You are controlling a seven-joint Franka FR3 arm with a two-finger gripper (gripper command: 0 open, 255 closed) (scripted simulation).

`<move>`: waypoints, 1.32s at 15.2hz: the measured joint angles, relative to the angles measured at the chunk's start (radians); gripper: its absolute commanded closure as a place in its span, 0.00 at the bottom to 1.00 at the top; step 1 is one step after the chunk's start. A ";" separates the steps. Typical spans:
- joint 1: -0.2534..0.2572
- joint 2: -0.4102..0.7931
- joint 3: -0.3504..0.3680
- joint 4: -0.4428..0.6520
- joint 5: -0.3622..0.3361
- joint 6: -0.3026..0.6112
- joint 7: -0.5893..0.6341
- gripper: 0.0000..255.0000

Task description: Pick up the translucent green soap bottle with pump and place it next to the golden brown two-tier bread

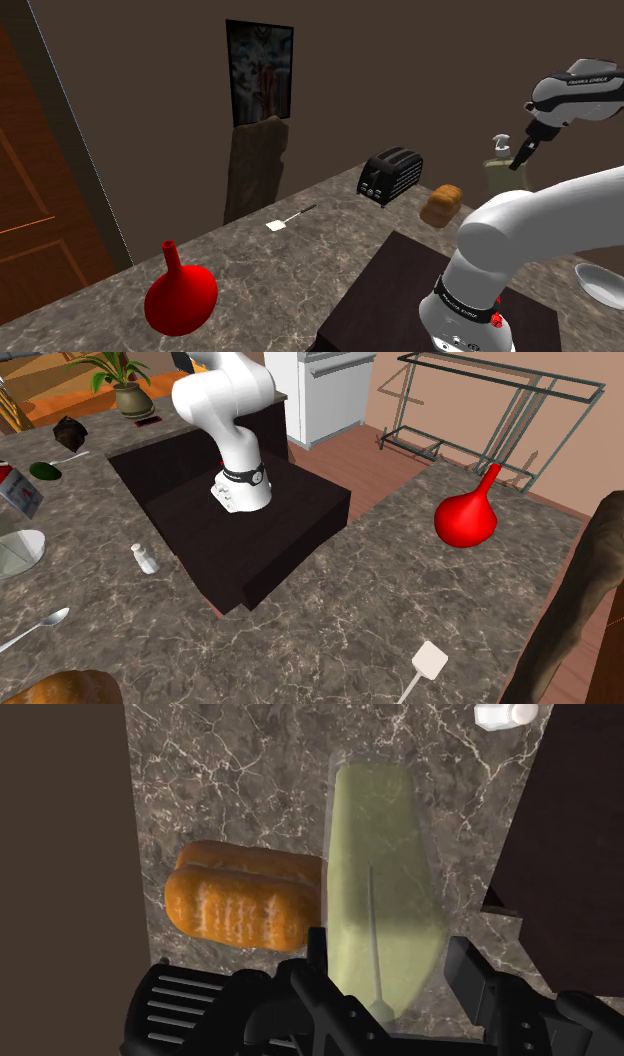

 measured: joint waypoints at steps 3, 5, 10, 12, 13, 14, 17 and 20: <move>0.038 0.015 -0.065 0.021 -0.008 0.025 -0.024 1.00; 0.051 0.020 -0.090 0.011 -0.016 0.048 -0.025 1.00; 0.072 0.026 -0.148 -0.024 -0.041 0.108 -0.022 1.00; 0.083 0.029 -0.171 -0.040 -0.051 0.135 -0.017 1.00; 0.088 0.031 -0.183 -0.048 -0.057 0.148 -0.015 1.00; 0.096 0.033 -0.199 -0.055 -0.063 0.163 -0.014 1.00; 0.118 0.038 -0.238 -0.068 -0.077 0.196 -0.010 1.00; 0.143 0.044 -0.283 -0.087 -0.096 0.236 -0.003 1.00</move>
